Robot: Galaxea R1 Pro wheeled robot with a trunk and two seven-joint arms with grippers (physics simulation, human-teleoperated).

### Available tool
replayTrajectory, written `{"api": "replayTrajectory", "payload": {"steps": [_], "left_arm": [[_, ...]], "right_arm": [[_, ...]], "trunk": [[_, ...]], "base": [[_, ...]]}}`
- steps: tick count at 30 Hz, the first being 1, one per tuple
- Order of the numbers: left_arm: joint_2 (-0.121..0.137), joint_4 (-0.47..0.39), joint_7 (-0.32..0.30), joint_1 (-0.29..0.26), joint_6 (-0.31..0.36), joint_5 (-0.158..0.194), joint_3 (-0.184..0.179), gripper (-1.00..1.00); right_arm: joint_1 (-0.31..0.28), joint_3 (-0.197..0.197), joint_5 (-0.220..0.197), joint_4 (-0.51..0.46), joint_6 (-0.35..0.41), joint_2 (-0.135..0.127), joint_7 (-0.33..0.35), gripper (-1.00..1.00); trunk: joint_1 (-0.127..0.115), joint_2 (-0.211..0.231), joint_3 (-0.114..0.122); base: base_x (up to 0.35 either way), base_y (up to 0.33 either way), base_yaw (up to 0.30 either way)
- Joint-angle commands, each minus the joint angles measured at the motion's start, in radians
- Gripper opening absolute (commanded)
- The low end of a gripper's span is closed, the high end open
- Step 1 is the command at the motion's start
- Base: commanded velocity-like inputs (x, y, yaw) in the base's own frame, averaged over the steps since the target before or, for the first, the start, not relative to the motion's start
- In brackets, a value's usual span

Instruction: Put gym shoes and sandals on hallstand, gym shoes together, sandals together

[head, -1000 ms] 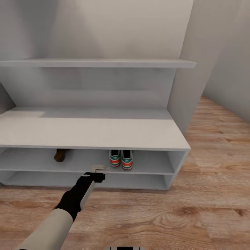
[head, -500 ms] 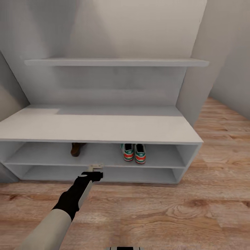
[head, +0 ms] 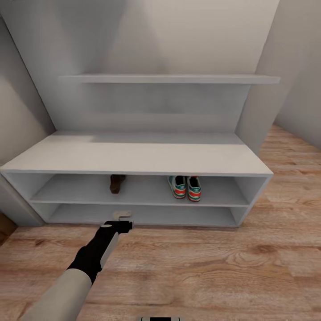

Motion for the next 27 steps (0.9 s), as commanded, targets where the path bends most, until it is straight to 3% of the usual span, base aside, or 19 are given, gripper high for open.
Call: {"api": "replayTrajectory", "payload": {"steps": [1, 4, 8, 11, 13, 14, 22, 27], "left_arm": [[0.001, 0.005, 0.009, 0.0, 0.003, 0.01, -0.004, 1.0], [0.001, 0.035, 0.008, 0.0, -0.009, 0.009, -0.004, 1.0], [0.005, 0.103, 0.007, 0.0, -0.099, 0.009, -0.002, 1.0], [0.039, 0.13, -0.015, 0.0, -0.136, 0.01, 0.0, 1.0], [0.058, 0.136, -0.064, 0.0, -0.146, 0.011, 0.001, 1.0], [0.066, 0.14, -0.118, 0.0, -0.156, 0.015, 0.002, 1.0], [0.074, 0.142, -0.172, 0.0, -0.175, 0.066, 0.009, 1.0], [0.074, 0.143, -0.174, 0.0, -0.178, 0.07, 0.01, 1.0]], "right_arm": [[-0.002, -0.006, 0.002, -0.002, 0.008, 0.0, 0.004, -1.0], [-0.002, -0.006, 0.002, -0.002, 0.008, 0.0, 0.004, -1.0], [-0.002, -0.005, 0.002, -0.002, 0.008, 0.0, 0.004, -1.0], [-0.002, -0.005, 0.002, -0.002, 0.008, 0.0, 0.004, -1.0], [-0.002, -0.005, 0.002, -0.002, 0.008, 0.0, 0.004, -1.0], [-0.002, -0.005, 0.002, -0.002, 0.008, 0.0, 0.004, -1.0], [-0.002, -0.004, 0.002, -0.002, 0.008, 0.0, 0.004, -1.0], [-0.002, -0.004, 0.002, -0.002, 0.008, 0.0, 0.004, -1.0]], "trunk": [[-0.001, 0.0, -0.001], [-0.001, 0.0, -0.001], [-0.001, 0.0, -0.001], [-0.001, 0.0, -0.001], [-0.001, 0.0, -0.001], [-0.001, 0.0, -0.001], [-0.001, 0.0, -0.001], [-0.001, 0.0, -0.001]], "base": [[-0.174, 0.282, 0.0], [-0.165, 0.283, 0.0], [-0.15, 0.286, 0.0], [-0.137, 0.289, 0.0], [-0.119, 0.294, 0.0], [-0.047, 0.302, 0.0], [-0.014, 0.329, 0.0], [-0.001, 0.344, 0.0]]}}
